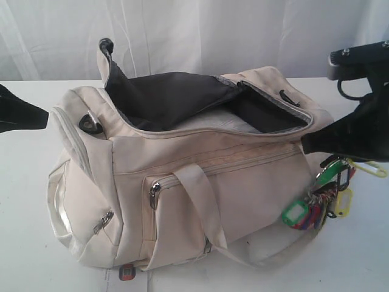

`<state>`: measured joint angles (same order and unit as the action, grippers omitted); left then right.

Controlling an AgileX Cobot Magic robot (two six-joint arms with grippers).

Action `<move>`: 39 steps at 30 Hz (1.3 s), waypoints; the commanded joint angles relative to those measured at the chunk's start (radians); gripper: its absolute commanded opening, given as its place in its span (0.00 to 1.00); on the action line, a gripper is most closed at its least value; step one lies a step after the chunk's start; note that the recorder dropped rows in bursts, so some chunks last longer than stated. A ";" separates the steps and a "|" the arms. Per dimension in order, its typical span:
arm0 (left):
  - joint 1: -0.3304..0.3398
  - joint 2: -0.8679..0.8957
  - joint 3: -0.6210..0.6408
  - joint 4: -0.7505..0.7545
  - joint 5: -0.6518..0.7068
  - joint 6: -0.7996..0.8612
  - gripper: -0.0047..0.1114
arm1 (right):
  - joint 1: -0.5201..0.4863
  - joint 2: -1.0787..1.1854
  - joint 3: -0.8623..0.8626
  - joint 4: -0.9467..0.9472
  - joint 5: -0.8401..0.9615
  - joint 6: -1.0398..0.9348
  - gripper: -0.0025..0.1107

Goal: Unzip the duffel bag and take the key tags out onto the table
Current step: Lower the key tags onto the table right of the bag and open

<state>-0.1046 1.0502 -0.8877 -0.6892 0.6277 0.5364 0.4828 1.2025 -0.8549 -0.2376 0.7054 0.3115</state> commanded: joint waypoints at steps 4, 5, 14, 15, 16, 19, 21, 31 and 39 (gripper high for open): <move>0.001 -0.010 0.004 -0.028 0.014 0.001 0.04 | -0.005 0.035 0.096 0.050 -0.126 0.008 0.02; 0.001 -0.010 0.004 -0.028 0.014 0.001 0.04 | -0.005 0.037 0.112 0.052 -0.133 0.008 0.02; 0.001 -0.010 0.004 -0.028 0.014 0.001 0.04 | -0.005 0.047 0.242 0.065 -0.285 0.071 0.02; 0.001 -0.010 0.004 -0.028 0.014 0.001 0.04 | -0.005 0.047 0.256 0.065 -0.304 0.074 0.02; 0.001 -0.010 0.004 -0.028 0.014 0.001 0.04 | -0.005 0.047 0.269 0.065 -0.327 0.081 0.02; 0.001 -0.010 0.004 -0.028 0.014 0.001 0.04 | -0.005 0.047 0.290 0.065 -0.340 0.091 0.02; 0.001 -0.010 0.004 -0.028 0.014 0.001 0.04 | -0.005 0.047 0.299 0.065 -0.340 0.093 0.02; 0.001 -0.010 0.004 -0.028 0.010 0.001 0.04 | -0.005 0.047 0.308 0.019 -0.359 0.093 0.55; 0.001 -0.010 0.004 -0.028 0.009 0.020 0.04 | -0.005 -0.091 0.189 0.018 -0.153 0.077 0.51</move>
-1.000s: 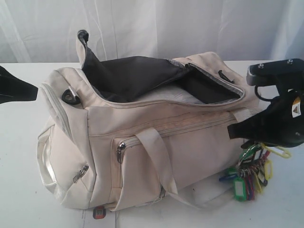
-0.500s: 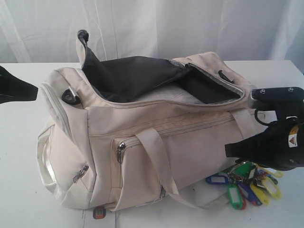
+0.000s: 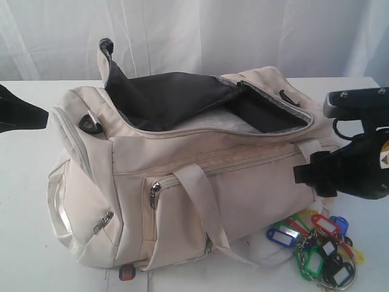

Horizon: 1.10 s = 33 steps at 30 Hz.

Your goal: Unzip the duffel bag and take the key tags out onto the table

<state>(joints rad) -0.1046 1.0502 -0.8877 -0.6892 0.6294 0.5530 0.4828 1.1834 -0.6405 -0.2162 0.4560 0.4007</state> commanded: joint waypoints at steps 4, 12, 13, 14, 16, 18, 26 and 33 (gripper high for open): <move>0.001 -0.010 0.004 -0.028 -0.001 0.004 0.04 | -0.005 -0.184 -0.026 -0.001 0.095 -0.015 0.13; 0.001 -0.010 0.004 -0.028 -0.011 0.010 0.04 | -0.005 -0.275 -0.026 -0.001 0.074 -0.063 0.02; 0.001 -0.010 0.004 -0.028 -0.015 0.016 0.04 | -0.005 -0.275 -0.026 -0.001 0.074 -0.063 0.02; 0.001 -0.010 0.004 -0.028 -0.015 0.024 0.04 | -0.005 -0.277 -0.026 -0.001 0.074 -0.063 0.02; 0.001 -0.010 0.004 -0.028 -0.015 0.026 0.04 | -0.005 -0.277 -0.026 -0.001 0.072 -0.063 0.02; 0.001 -0.010 0.004 -0.028 -0.015 0.030 0.04 | -0.005 -0.277 -0.026 -0.001 0.072 -0.063 0.02; 0.001 -0.010 0.004 0.007 -0.032 0.031 0.04 | -0.005 -0.277 -0.026 -0.001 0.072 -0.063 0.02; 0.001 -0.010 0.004 0.018 -0.036 0.052 0.04 | -0.005 -0.277 -0.026 -0.001 0.072 -0.063 0.02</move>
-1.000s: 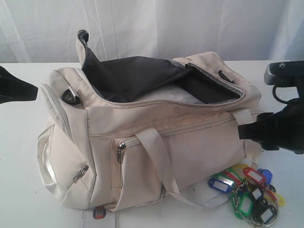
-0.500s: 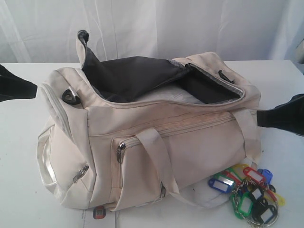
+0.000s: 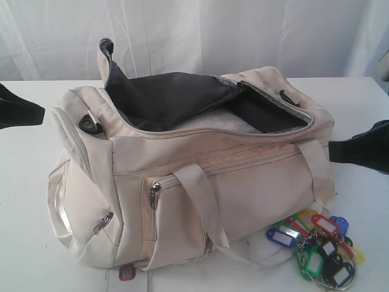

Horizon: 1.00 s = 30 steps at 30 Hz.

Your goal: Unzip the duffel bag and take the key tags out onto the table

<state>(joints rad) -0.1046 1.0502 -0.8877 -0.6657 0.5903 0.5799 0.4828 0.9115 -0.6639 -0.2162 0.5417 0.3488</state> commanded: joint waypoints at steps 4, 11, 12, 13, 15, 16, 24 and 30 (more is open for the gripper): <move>0.001 -0.010 0.004 -0.006 0.002 0.046 0.04 | -0.005 -0.005 -0.002 -0.001 -0.013 -0.012 0.02; 0.001 -0.010 0.004 -0.006 0.002 0.048 0.04 | -0.005 -0.005 -0.002 -0.001 -0.015 -0.012 0.02; 0.001 -0.010 0.004 -0.006 0.002 0.048 0.04 | -0.005 -0.005 -0.002 -0.001 -0.015 -0.012 0.02; 0.001 -0.010 0.004 -0.006 0.002 0.048 0.04 | -0.005 -0.005 -0.002 -0.001 -0.015 -0.012 0.02; 0.001 -0.010 0.004 -0.006 0.002 0.048 0.04 | -0.005 -0.005 -0.002 -0.001 -0.015 -0.012 0.02; 0.001 -0.010 0.004 -0.006 0.002 0.048 0.04 | -0.005 -0.005 -0.002 -0.001 -0.015 -0.012 0.02; 0.001 -0.010 0.004 -0.006 0.002 0.048 0.04 | -0.005 -0.005 -0.002 -0.001 -0.015 -0.012 0.02; 0.001 -0.010 0.004 -0.006 0.002 0.048 0.04 | -0.005 -0.007 -0.002 -0.001 -0.015 -0.012 0.02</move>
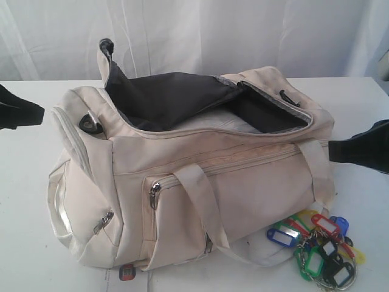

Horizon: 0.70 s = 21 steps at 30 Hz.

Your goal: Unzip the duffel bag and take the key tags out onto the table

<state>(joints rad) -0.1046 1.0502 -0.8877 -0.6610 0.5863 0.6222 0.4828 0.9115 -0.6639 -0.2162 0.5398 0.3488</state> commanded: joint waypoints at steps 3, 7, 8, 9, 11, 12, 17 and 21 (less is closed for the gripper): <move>0.001 -0.010 0.004 -0.011 0.006 0.005 0.04 | -0.005 -0.039 -0.002 -0.001 -0.015 -0.012 0.02; 0.001 -0.010 0.004 -0.011 0.008 0.005 0.04 | -0.005 -0.141 -0.002 -0.001 -0.012 -0.012 0.02; 0.001 -0.010 0.004 -0.011 0.008 0.005 0.04 | -0.005 -0.172 -0.002 -0.005 -0.012 -0.014 0.02; 0.001 -0.010 0.004 -0.011 0.008 0.005 0.04 | -0.005 -0.216 -0.002 -0.007 -0.012 -0.014 0.02; 0.001 -0.010 0.004 -0.011 0.008 0.005 0.04 | -0.005 -0.313 -0.001 -0.007 -0.009 -0.011 0.02; 0.001 -0.010 0.004 -0.011 0.008 0.005 0.04 | -0.005 -0.361 0.001 -0.005 -0.003 -0.011 0.02; 0.001 -0.010 0.004 -0.011 0.008 0.005 0.04 | -0.005 -0.535 0.006 0.006 0.090 -0.003 0.02; 0.001 -0.010 0.004 -0.011 0.008 0.005 0.04 | -0.005 -0.620 0.061 -0.003 0.148 -0.005 0.02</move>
<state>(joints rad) -0.1046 1.0502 -0.8877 -0.6610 0.5863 0.6245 0.4828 0.3227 -0.6449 -0.2143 0.6634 0.3472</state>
